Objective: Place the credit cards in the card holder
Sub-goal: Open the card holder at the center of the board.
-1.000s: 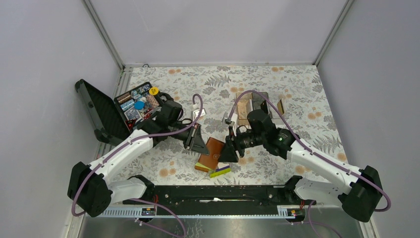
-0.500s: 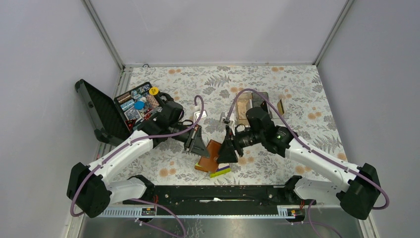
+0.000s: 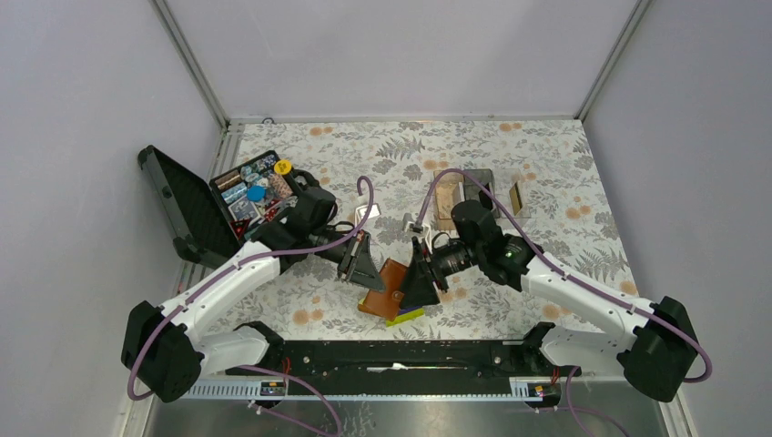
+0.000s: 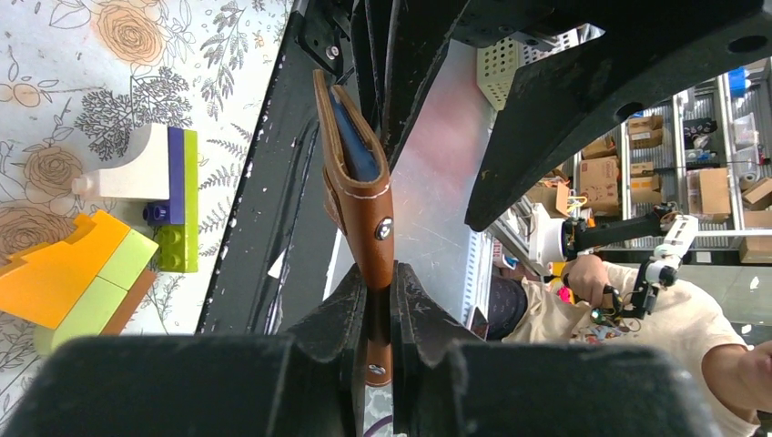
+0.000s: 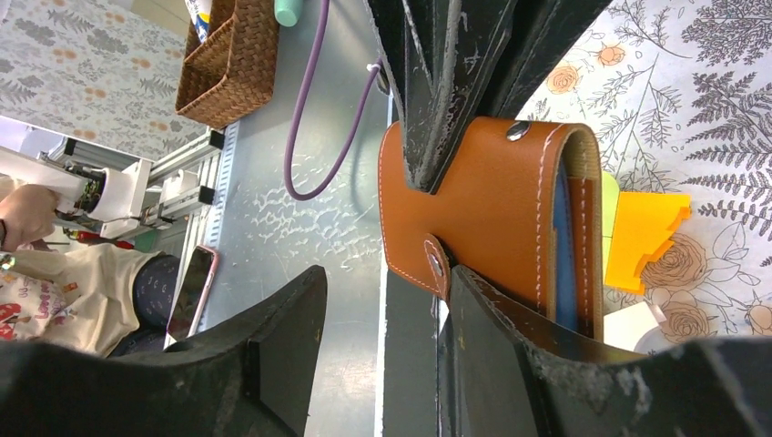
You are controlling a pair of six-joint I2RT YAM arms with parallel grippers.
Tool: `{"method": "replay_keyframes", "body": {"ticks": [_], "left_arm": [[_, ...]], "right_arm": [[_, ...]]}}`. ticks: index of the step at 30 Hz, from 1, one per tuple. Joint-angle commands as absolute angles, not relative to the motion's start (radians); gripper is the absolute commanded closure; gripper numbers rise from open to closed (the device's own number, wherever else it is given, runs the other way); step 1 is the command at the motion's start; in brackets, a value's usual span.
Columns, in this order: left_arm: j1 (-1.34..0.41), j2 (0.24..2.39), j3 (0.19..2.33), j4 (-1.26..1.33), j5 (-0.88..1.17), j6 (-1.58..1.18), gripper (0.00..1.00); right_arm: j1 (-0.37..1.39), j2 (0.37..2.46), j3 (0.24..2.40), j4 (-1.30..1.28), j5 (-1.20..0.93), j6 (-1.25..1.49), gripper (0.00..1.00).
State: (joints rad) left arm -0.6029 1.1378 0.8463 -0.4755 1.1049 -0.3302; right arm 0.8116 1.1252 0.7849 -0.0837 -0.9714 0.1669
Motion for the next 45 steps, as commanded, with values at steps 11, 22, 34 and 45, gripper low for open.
{"method": "replay_keyframes", "body": {"ticks": [11, 22, 34, 45], "left_arm": [[-0.531, 1.105, 0.829, -0.208, 1.218, -0.47, 1.0], [-0.437, 1.182, 0.818, -0.229, 1.124, -0.513, 1.0], [-0.383, 1.25, 0.819, -0.298, 1.024, -0.503, 1.0], [-0.367, 1.256, 0.837, -0.391, 0.825, -0.462, 1.0]], "right_arm": [[0.834, 1.171, 0.754, -0.071, -0.93, 0.176, 0.67], [0.883, 1.136, 0.736, 0.007, -0.763, 0.199, 1.0], [0.93, 1.11, 0.748, 0.048, -0.737, 0.188, 1.0], [0.986, 1.113, 0.8, -0.011, -0.577, 0.215, 0.86]]}}
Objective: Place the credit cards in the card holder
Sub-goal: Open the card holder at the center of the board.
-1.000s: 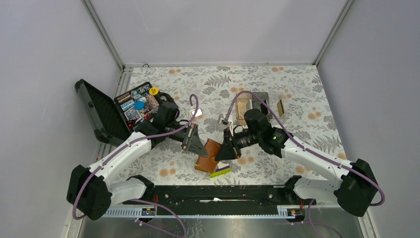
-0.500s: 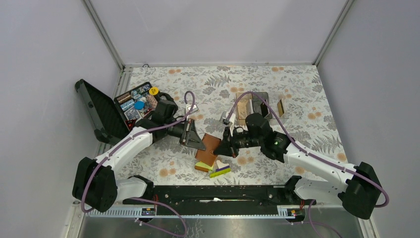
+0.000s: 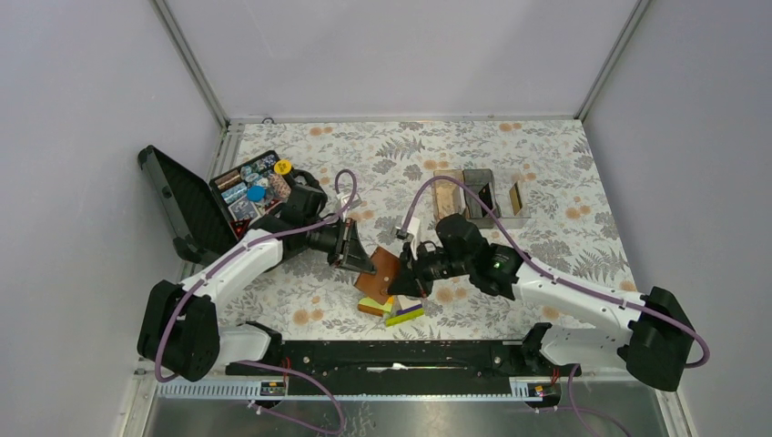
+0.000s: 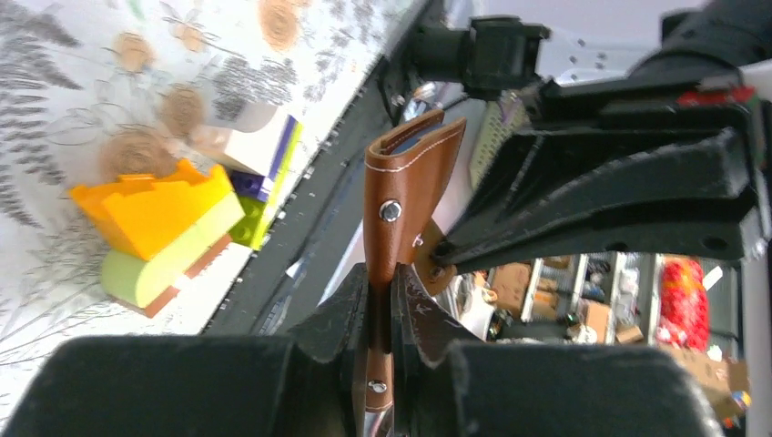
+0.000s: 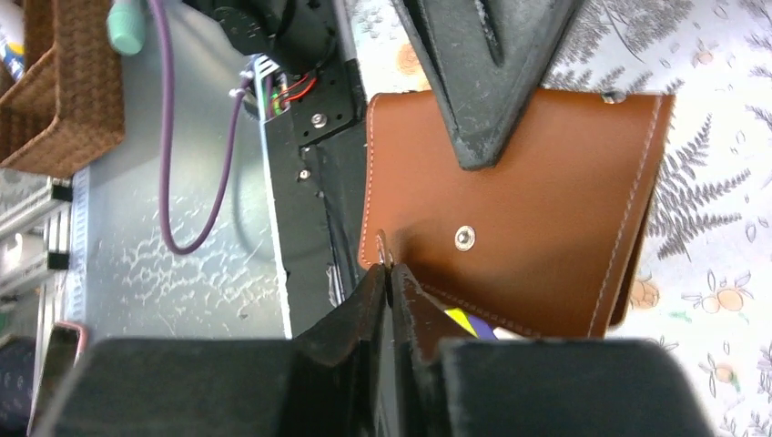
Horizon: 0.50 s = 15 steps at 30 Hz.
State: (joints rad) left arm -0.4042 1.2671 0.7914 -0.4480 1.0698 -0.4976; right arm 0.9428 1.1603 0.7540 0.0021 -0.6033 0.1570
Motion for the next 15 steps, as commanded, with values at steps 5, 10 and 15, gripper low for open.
{"method": "replay_keyframes", "body": {"ticks": [5, 10, 15], "left_arm": [[-0.367, 1.17, 0.819, -0.365, 0.709, -0.458, 1.0], [-0.367, 1.061, 0.795, -0.314, 0.623, -0.463, 1.0], [-0.367, 1.021, 0.778, -0.3, 0.57, -0.472, 1.0]], "right_arm": [[0.986, 0.997, 0.755, 0.06, -0.17, 0.364, 0.37], [0.986, 0.994, 0.708, 0.127, 0.055, 0.564, 0.31], [0.986, 1.101, 0.731, 0.222, 0.007, 0.66, 0.45]]}}
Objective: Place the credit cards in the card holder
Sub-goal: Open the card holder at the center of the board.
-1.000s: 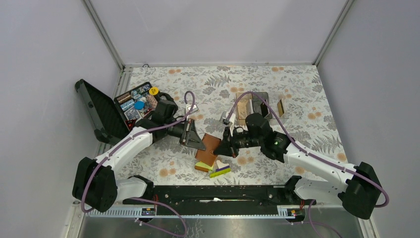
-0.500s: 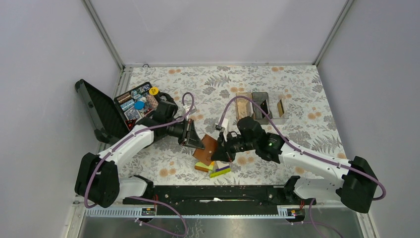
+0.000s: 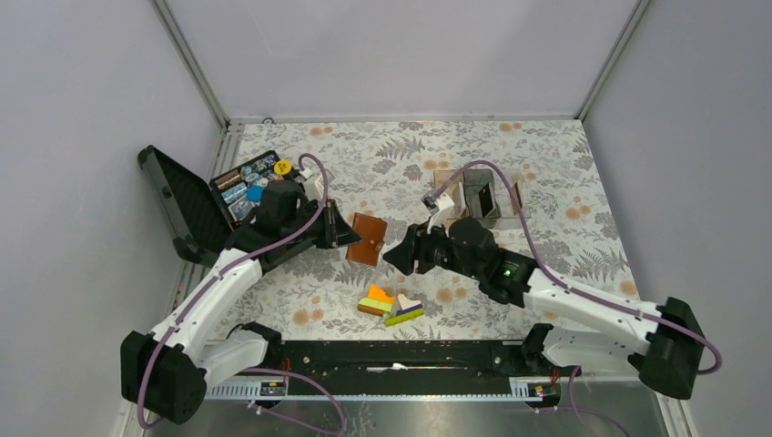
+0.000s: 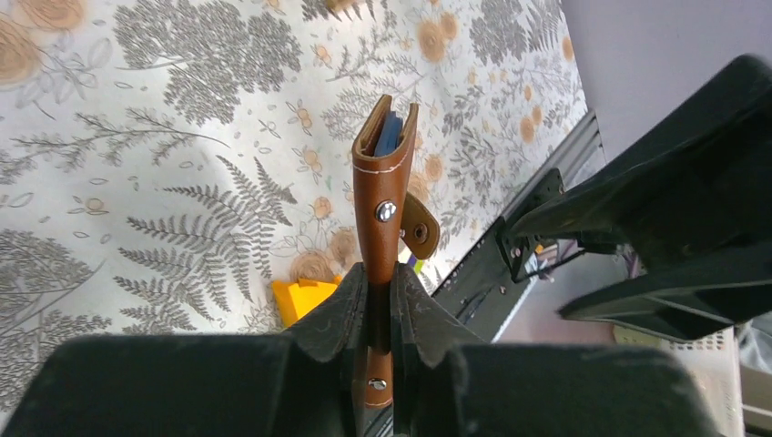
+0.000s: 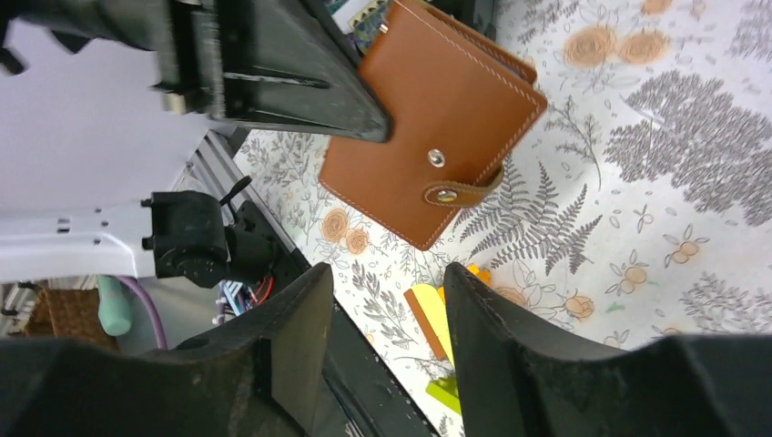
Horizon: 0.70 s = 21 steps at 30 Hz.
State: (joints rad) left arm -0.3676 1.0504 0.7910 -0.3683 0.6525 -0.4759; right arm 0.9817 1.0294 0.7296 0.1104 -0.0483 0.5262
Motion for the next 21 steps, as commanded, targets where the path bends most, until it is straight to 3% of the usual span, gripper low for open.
{"method": "replay_keyframes", "body": {"ticks": [1, 6, 14, 21], "left_arm": [[-0.367, 1.024, 0.778, -0.304, 0.563, -0.472, 1.0], [-0.367, 1.033, 0.781, -0.318, 0.553, -0.471, 1.0], [-0.367, 1.044, 0.782, -0.318, 0.576, -0.472, 1.0], [-0.367, 1.006, 0.779, -0.32, 0.548, -0.465, 1.0]], "right_arm": [[0.988, 1.123, 0.734, 0.254, -0.02, 0.673, 0.49], [1.005, 1.24, 0.805, 0.319, -0.09, 0.7, 0.62], [1.009, 1.39, 0.852, 0.414, -0.146, 0.738, 0.62], [0.969, 1.403, 0.817, 0.362, -0.013, 0.741, 0.6]]}}
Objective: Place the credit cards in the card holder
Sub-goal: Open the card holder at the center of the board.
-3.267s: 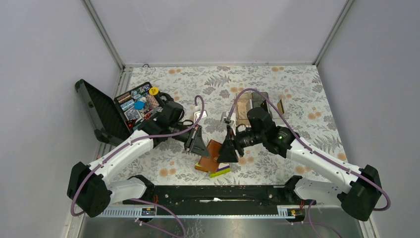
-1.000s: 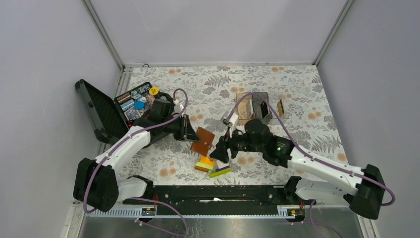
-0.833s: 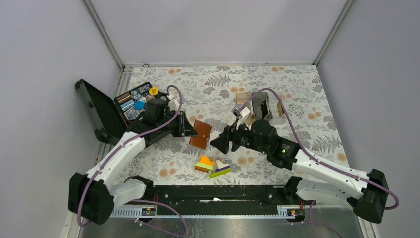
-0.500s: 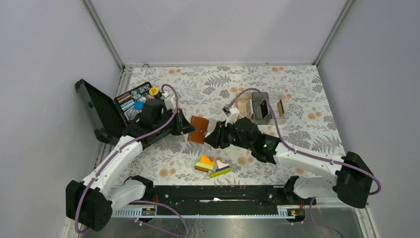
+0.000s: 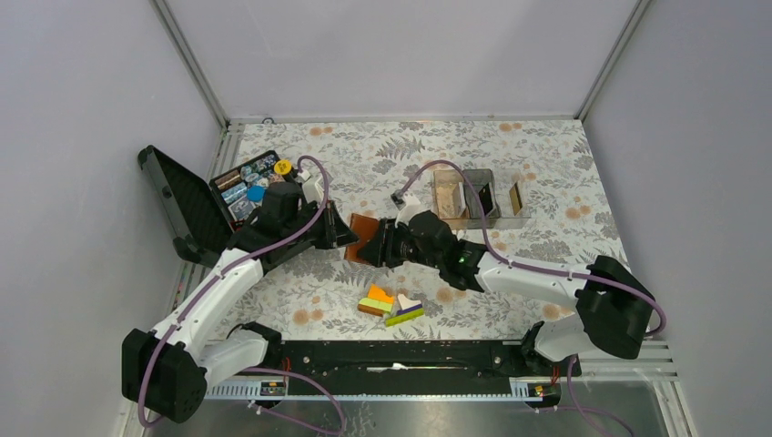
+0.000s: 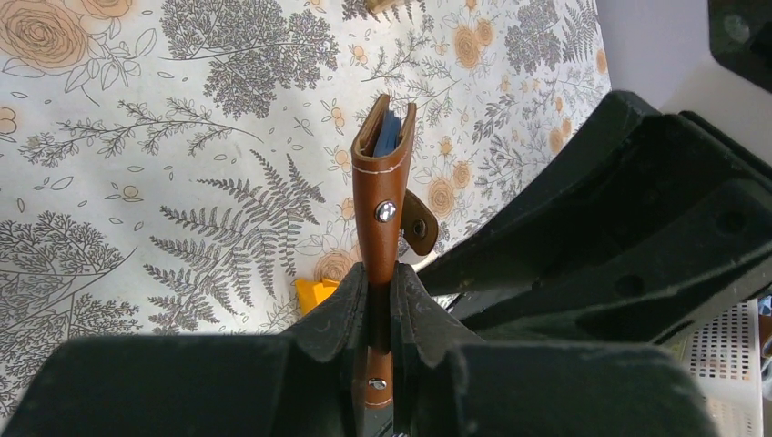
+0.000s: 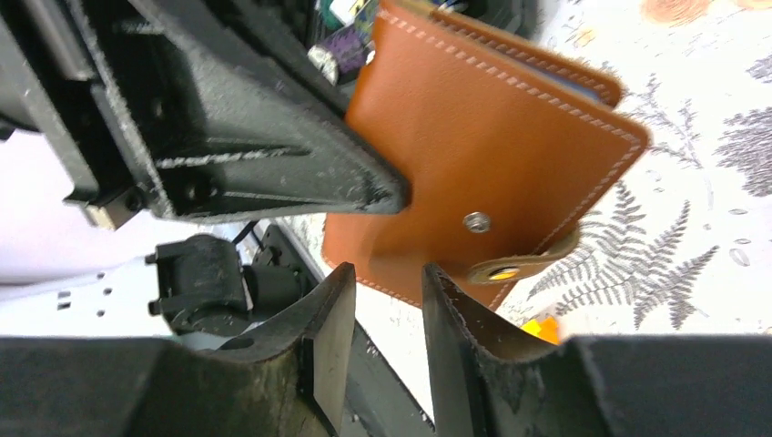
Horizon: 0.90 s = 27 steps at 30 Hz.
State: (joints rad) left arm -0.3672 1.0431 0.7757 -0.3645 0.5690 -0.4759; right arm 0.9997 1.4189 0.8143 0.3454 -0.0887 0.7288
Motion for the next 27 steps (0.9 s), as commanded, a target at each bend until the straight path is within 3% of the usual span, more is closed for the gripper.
{"method": "replay_keyframes", "body": {"ticks": [1, 9, 20, 27], "left_arm": [[-0.367, 1.002, 0.779, -0.318, 0.549, -0.465, 1.0], [-0.367, 0.999, 0.77, -0.283, 0.606, -0.477, 1.0], [-0.367, 0.99, 0.773, -0.306, 0.549, -0.468, 1.0], [-0.367, 0.994, 0.773, -0.311, 0.54, -0.469, 1.0]], "right_arm": [[0.945, 1.395, 0.805, 0.356, -0.014, 0.748, 0.6], [0.783, 1.39, 0.754, 0.325, -0.132, 0.739, 0.57], [0.77, 1.347, 0.687, 0.414, -0.265, 0.775, 0.39], [0.777, 1.35, 0.716, 0.44, -0.283, 0.815, 0.35]]}}
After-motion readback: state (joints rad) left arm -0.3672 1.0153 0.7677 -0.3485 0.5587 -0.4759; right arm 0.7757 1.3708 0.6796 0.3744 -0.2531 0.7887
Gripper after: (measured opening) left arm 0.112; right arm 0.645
